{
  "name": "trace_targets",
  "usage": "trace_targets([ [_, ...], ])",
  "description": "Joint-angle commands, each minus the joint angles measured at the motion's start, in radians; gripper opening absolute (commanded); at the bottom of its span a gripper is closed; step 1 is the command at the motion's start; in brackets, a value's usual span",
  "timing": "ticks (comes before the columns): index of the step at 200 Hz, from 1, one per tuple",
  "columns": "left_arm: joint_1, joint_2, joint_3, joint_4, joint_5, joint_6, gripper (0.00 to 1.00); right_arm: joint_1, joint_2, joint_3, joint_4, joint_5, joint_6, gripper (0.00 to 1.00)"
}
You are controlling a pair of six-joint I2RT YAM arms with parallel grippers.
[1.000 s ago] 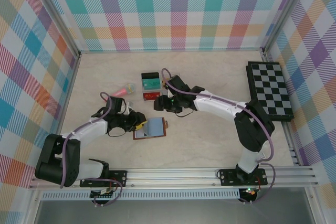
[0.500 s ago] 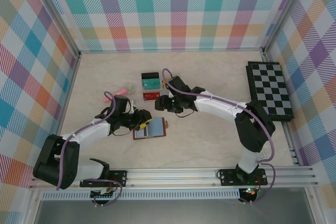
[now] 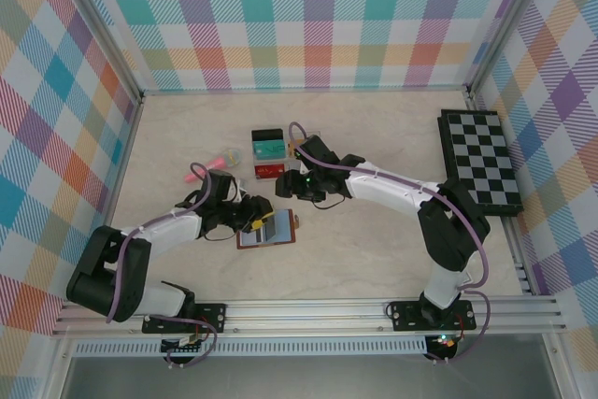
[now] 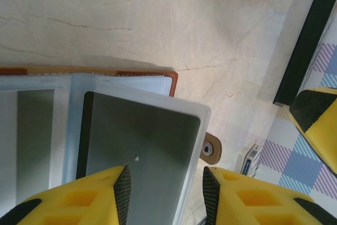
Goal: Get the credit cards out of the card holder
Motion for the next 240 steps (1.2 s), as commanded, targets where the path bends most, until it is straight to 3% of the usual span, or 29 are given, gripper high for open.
trace_targets([
  [1,-0.022,0.018,0.019,0.043,0.023,-0.011,0.44,-0.004,-0.002,0.013,0.001,-0.019,-0.013,0.62],
  [38,-0.021,0.000,0.038,-0.024,-0.001,0.022,0.47,-0.003,0.025,0.033,-0.014,-0.050,-0.019,0.61],
  [94,0.027,-0.087,0.050,-0.225,-0.115,0.118,0.36,0.032,0.135,0.133,-0.132,-0.068,-0.058,0.47],
  [132,0.037,-0.056,0.033,-0.204,-0.085,0.115,0.29,0.049,0.207,0.176,-0.175,-0.068,-0.063,0.37],
  [240,0.038,0.057,0.055,-0.145,-0.040,0.114,0.23,0.052,0.302,0.219,-0.207,-0.090,-0.082,0.30],
])
